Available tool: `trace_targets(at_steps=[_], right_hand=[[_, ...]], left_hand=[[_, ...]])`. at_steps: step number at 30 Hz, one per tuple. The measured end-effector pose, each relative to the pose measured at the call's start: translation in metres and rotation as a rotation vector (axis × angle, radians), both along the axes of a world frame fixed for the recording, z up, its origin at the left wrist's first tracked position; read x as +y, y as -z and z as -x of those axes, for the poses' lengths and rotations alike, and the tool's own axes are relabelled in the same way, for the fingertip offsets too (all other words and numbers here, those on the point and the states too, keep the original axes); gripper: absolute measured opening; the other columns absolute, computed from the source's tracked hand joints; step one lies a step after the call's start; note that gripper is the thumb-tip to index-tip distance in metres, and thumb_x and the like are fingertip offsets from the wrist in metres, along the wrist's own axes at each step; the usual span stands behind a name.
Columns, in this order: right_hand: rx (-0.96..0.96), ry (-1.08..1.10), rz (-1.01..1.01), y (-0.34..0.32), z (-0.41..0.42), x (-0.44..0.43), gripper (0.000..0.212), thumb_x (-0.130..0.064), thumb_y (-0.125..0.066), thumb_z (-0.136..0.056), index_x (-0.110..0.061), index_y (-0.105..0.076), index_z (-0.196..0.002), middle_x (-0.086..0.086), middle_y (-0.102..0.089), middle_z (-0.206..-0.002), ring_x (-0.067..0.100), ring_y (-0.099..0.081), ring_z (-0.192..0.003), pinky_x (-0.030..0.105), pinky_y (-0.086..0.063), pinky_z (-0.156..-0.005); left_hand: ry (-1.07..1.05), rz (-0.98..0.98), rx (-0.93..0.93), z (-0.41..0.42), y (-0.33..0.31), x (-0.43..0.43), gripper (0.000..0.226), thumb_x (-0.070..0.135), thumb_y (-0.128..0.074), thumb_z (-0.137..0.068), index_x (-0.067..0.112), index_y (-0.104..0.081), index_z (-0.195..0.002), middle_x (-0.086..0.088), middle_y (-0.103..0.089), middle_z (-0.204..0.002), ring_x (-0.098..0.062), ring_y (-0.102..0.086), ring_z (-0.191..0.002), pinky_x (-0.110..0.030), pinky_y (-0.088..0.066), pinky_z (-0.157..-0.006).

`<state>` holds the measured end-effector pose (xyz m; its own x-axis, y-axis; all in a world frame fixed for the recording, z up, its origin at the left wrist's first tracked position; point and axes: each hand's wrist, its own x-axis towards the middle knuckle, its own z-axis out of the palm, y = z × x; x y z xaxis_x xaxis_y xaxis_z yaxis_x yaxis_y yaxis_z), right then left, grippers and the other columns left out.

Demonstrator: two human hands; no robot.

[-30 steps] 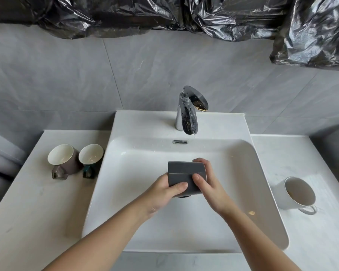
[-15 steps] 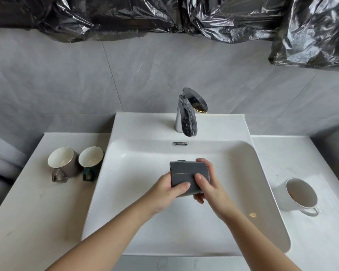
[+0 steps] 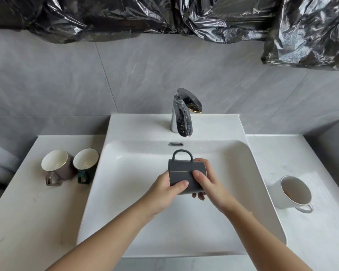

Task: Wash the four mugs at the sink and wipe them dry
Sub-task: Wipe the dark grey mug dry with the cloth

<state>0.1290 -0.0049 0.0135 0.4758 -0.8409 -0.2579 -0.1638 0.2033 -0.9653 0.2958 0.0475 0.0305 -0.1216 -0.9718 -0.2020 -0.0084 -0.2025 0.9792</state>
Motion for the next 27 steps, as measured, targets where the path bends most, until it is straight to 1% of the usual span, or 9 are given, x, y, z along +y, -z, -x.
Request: trace_targets(at_steps=[3, 6, 10, 14, 17, 19, 23, 25, 27], right_hand=[[-0.046, -0.088, -0.270, -0.001, 0.005, -0.008, 0.047, -0.060, -0.054, -0.088, -0.040, -0.045, -0.130, 0.005, -0.070, -0.102, 0.027, -0.068, -0.074, 0.025, -0.046, -0.047], [-0.101, 0.014, -0.421, -0.002, 0.003, -0.010, 0.050, -0.054, -0.061, -0.084, -0.023, -0.053, -0.122, 0.009, -0.061, -0.087, 0.023, -0.055, -0.057, 0.022, -0.035, -0.043], [-0.118, 0.064, -0.175, 0.007, 0.002, -0.008, 0.053, -0.048, -0.071, -0.078, -0.019, -0.050, -0.118, 0.009, -0.050, -0.081, 0.018, -0.041, -0.052, 0.026, -0.029, -0.045], [-0.028, -0.059, 0.011, 0.008, 0.007, -0.009, 0.063, -0.045, -0.070, -0.075, -0.033, -0.040, -0.129, -0.001, -0.061, -0.095, 0.020, -0.057, -0.065, 0.032, -0.045, -0.049], [-0.126, -0.175, -0.272, 0.002, 0.020, -0.014, 0.075, -0.055, -0.072, -0.074, -0.040, -0.040, -0.140, 0.007, -0.065, -0.120, 0.029, -0.069, -0.091, 0.036, -0.056, -0.060], [-0.238, -0.219, -0.502, -0.004, 0.021, -0.015, 0.078, -0.073, -0.064, -0.074, -0.033, -0.048, -0.139, 0.014, -0.065, -0.126, 0.033, -0.070, -0.092, 0.033, -0.058, -0.058], [-0.153, 0.008, -0.624, -0.004, 0.002, -0.012, 0.045, -0.059, -0.048, -0.091, -0.019, -0.059, -0.108, 0.006, -0.063, -0.080, 0.017, -0.049, -0.049, 0.019, -0.035, -0.039], [-0.142, 0.099, -0.520, 0.001, -0.002, -0.010, 0.034, -0.051, -0.052, -0.094, -0.018, -0.057, -0.102, 0.006, -0.053, -0.072, 0.017, -0.040, -0.047, 0.020, -0.030, -0.040], [-0.111, 0.115, -0.312, 0.008, 0.000, -0.008, 0.040, -0.050, -0.062, -0.085, -0.017, -0.054, -0.105, 0.005, -0.051, -0.072, 0.018, -0.041, -0.051, 0.024, -0.031, -0.044]], left_hand=[[-0.028, 0.077, -0.199, -0.005, 0.007, -0.004, 0.027, 0.023, -0.059, -0.091, 0.038, -0.054, -0.113, 0.009, -0.065, -0.115, -0.014, -0.058, -0.114, -0.024, -0.046, -0.094], [0.101, 0.117, -0.325, -0.010, 0.010, -0.006, 0.035, 0.034, -0.056, -0.088, 0.052, -0.047, -0.116, 0.022, -0.056, -0.119, -0.016, -0.046, -0.127, -0.032, -0.040, -0.105], [0.049, -0.005, -0.041, -0.003, 0.005, -0.006, 0.032, 0.022, -0.057, -0.092, 0.027, -0.052, -0.124, 0.006, -0.065, -0.119, -0.007, -0.059, -0.115, -0.022, -0.045, -0.098], [-0.021, -0.061, 0.069, -0.005, 0.007, -0.005, 0.024, 0.007, -0.053, -0.097, 0.018, -0.057, -0.119, 0.002, -0.070, -0.113, -0.013, -0.066, -0.107, -0.020, -0.048, -0.091], [0.002, 0.032, -0.076, -0.010, 0.008, -0.004, 0.030, 0.003, -0.053, -0.096, 0.026, -0.055, -0.116, 0.009, -0.068, -0.112, -0.008, -0.063, -0.108, -0.017, -0.047, -0.091], [0.072, 0.085, -0.150, -0.012, 0.008, -0.004, 0.034, 0.003, -0.054, -0.096, 0.029, -0.053, -0.117, 0.012, -0.066, -0.113, -0.004, -0.061, -0.110, -0.018, -0.046, -0.095], [0.204, 0.038, -0.116, -0.012, 0.002, -0.006, 0.045, 0.000, -0.053, -0.090, 0.028, -0.048, -0.125, 0.006, -0.062, -0.125, -0.005, -0.056, -0.119, -0.021, -0.041, -0.101], [0.228, -0.053, 0.059, -0.013, -0.001, -0.006, 0.059, 0.000, -0.045, -0.077, 0.019, -0.046, -0.133, -0.004, -0.060, -0.131, -0.016, -0.055, -0.123, -0.030, -0.041, -0.104], [0.220, -0.106, 0.200, -0.015, -0.002, -0.006, 0.061, 0.004, -0.041, -0.073, 0.012, -0.050, -0.133, -0.014, -0.062, -0.126, -0.026, -0.057, -0.117, -0.034, -0.043, -0.099]])
